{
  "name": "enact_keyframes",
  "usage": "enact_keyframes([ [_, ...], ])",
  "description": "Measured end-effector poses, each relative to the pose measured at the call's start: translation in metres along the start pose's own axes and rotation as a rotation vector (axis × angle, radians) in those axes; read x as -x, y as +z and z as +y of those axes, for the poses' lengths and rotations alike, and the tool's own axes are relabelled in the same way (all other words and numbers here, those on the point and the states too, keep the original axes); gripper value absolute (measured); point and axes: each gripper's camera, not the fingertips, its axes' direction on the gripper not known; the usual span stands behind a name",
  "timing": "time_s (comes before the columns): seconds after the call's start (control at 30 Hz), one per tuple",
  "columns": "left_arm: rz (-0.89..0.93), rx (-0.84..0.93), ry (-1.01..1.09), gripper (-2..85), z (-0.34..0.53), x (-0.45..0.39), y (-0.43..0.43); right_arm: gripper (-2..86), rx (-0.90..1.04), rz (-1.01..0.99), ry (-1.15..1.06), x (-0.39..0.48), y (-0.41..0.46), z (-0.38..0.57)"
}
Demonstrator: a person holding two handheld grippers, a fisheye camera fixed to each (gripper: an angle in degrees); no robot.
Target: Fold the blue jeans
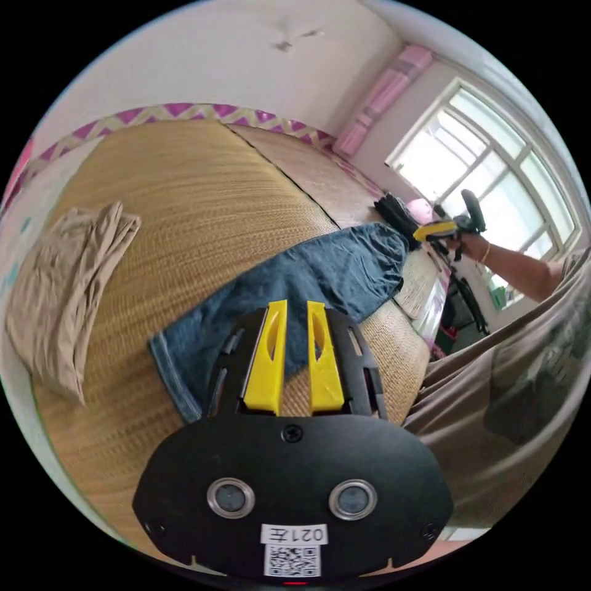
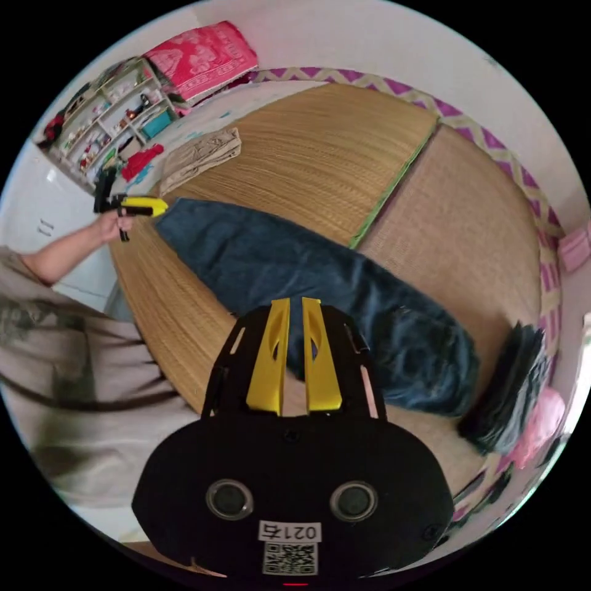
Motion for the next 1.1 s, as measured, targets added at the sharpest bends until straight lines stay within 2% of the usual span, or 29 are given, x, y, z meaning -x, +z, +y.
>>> enact_keyframes([
  [0.13, -0.077, 0.139, 0.080, 6.7, -0.078, -0.026, 0.039, 6.6, 0.133, 0.154, -0.228, -0.044, 0.023, -0.016],
  [0.33, -0.170, 0.320, 0.092, 7.1, -0.151, -0.046, 0.096, 8.2, 0.328, 0.211, -0.425, -0.094, 0.077, -0.050],
  [0.57, -0.208, 0.488, 0.182, 8.0, -0.196, -0.063, 0.145, 7.6, 0.391, 0.152, -0.551, -0.113, 0.116, -0.082],
  [0.67, -0.180, 0.519, 0.211, 8.2, -0.212, -0.063, 0.156, 1.4, 0.465, 0.082, -0.556, -0.119, 0.128, -0.090],
  [0.77, -0.154, 0.527, 0.244, 8.2, -0.223, -0.066, 0.156, -0.2, 0.425, 0.077, -0.564, -0.122, 0.115, -0.087],
  [1.0, -0.094, 0.462, 0.328, 10.3, -0.242, -0.070, 0.139, -0.7, 0.217, -0.107, -0.544, -0.132, 0.032, -0.034],
  [1.1, -0.070, 0.492, 0.362, 10.7, -0.247, -0.067, 0.149, -0.7, 0.178, -0.100, -0.518, -0.127, 0.012, -0.012],
])
